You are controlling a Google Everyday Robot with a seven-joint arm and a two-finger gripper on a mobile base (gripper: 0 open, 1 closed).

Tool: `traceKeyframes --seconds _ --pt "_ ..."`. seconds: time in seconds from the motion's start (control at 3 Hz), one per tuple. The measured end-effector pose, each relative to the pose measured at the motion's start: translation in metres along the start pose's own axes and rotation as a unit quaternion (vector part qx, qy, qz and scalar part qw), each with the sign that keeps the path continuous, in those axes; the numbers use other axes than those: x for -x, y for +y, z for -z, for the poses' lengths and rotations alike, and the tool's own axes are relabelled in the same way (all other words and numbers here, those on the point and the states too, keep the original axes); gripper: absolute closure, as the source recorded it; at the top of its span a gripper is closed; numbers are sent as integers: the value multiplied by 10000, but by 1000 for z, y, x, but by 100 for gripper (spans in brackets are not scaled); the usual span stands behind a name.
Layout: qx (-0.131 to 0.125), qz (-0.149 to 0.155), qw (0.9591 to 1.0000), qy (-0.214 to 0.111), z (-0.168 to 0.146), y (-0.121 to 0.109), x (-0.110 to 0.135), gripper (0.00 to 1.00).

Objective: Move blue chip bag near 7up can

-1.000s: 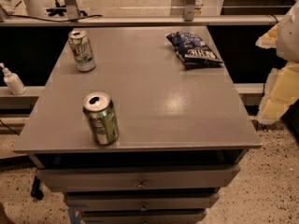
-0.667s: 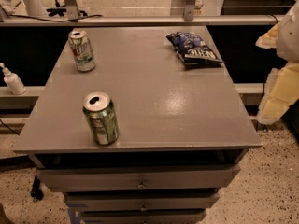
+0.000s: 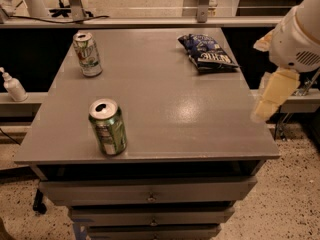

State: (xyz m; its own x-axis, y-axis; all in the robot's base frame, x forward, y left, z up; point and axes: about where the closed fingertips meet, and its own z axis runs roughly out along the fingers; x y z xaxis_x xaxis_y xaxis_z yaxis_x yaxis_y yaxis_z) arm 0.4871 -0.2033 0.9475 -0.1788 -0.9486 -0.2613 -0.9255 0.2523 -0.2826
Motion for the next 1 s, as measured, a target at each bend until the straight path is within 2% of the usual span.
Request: traceKeyframes --seconds 0.67,1.0 --pt "-376 119 9987 -321 -58 -92 11 0" --pt "-583 -92 9958 -705 -80 -141 22 0"
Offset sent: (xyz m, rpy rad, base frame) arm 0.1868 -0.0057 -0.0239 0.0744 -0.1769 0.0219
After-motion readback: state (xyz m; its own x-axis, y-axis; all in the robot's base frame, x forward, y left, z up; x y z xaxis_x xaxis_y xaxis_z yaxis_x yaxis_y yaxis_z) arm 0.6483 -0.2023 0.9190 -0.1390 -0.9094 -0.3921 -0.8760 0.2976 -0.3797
